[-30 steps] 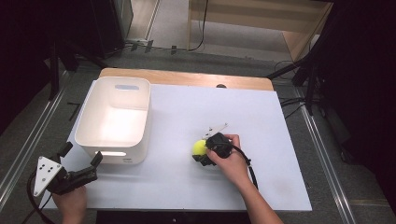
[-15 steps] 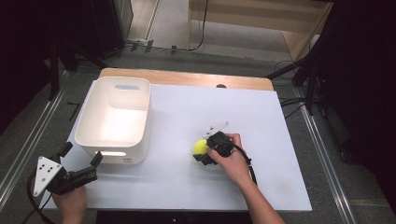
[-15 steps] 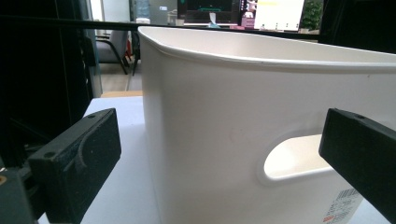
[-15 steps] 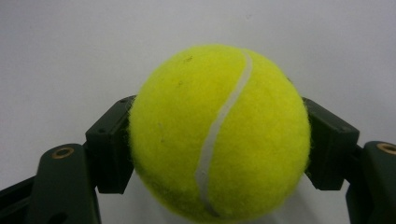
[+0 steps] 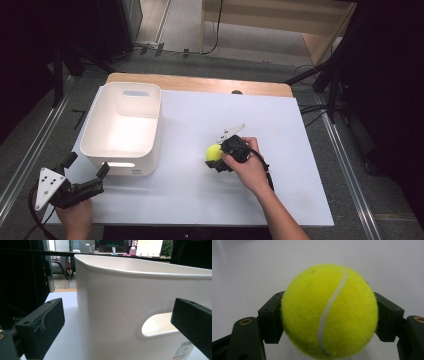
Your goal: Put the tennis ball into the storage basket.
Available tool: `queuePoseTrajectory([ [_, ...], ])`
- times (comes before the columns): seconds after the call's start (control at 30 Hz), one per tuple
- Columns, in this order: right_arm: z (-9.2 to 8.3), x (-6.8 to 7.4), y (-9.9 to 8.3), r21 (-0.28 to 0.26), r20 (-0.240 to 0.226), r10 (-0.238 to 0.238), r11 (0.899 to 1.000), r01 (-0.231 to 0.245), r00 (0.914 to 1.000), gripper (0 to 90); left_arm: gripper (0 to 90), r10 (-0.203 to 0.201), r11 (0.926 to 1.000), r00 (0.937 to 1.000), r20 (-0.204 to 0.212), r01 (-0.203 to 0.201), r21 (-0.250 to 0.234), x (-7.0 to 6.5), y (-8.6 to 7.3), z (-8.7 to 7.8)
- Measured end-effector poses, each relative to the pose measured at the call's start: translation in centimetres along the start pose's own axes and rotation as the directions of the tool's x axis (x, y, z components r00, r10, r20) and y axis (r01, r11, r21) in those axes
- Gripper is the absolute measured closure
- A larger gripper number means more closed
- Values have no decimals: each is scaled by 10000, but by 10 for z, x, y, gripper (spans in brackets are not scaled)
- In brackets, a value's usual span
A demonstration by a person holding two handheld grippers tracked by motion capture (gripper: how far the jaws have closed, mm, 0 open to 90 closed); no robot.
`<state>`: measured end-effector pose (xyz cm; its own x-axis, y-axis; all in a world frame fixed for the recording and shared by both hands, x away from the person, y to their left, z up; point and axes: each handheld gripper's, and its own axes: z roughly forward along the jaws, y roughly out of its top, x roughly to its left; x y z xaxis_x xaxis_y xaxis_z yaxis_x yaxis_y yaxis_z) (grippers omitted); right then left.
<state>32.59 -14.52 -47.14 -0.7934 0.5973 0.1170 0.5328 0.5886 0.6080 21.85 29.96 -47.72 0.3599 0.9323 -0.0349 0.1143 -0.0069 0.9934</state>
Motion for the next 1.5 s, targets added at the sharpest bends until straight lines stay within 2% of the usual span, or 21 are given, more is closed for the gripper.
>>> queuePoseTrajectory([
  [1.03,-19,1,43,-109,-423,-540,9985,536,9976,232,0,-134,9999,9999,46,134,-83,1,0,0],
  [1.5,-31,4,71,-40,-816,-811,9967,811,9934,234,0,-98,9999,9999,57,98,-72,1,0,0],
])
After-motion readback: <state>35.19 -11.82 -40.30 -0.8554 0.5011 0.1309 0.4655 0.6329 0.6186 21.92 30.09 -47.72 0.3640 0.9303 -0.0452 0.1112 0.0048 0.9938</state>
